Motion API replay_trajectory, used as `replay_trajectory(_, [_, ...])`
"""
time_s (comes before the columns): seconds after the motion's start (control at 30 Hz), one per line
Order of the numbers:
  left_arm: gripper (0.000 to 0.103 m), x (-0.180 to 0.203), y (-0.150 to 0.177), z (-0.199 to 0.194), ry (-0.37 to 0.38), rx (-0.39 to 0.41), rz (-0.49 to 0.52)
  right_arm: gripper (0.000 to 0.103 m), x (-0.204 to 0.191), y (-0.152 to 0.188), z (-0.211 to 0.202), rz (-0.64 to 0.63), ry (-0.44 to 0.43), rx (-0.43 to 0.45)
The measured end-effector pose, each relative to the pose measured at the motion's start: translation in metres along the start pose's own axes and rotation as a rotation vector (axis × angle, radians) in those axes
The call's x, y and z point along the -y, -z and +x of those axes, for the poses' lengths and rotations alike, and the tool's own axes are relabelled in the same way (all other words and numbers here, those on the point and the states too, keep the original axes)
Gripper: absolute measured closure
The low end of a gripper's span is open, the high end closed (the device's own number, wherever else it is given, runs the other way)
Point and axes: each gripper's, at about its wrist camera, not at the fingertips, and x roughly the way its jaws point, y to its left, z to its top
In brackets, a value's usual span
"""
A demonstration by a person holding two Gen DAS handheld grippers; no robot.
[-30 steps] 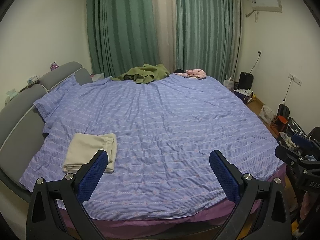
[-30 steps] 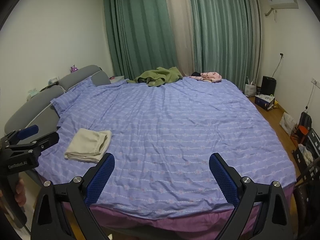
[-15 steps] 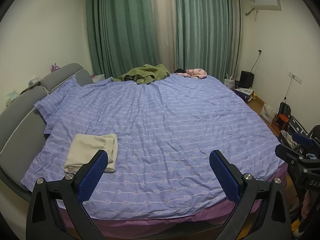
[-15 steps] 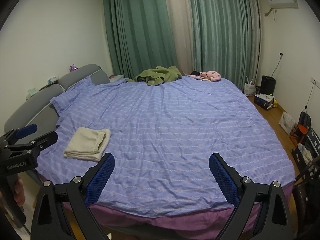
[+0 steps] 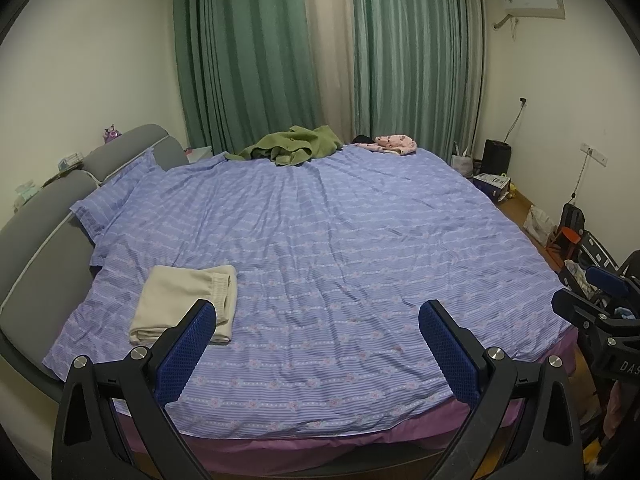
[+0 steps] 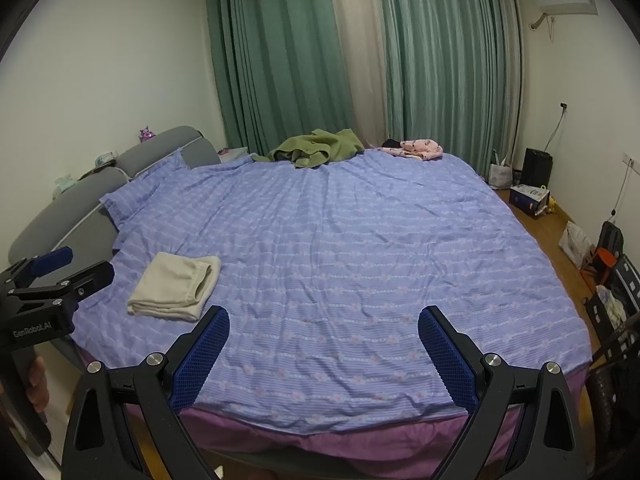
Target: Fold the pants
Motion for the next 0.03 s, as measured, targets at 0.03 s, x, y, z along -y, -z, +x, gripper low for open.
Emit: replay_trajectory(0.03, [0.000, -0.0003, 0.0003, -0.0001, -0.001, 0.000, -0.002, 0.007, 0.0003, -0.0001, 0.0004, 0.000, 0.000, -0.001])
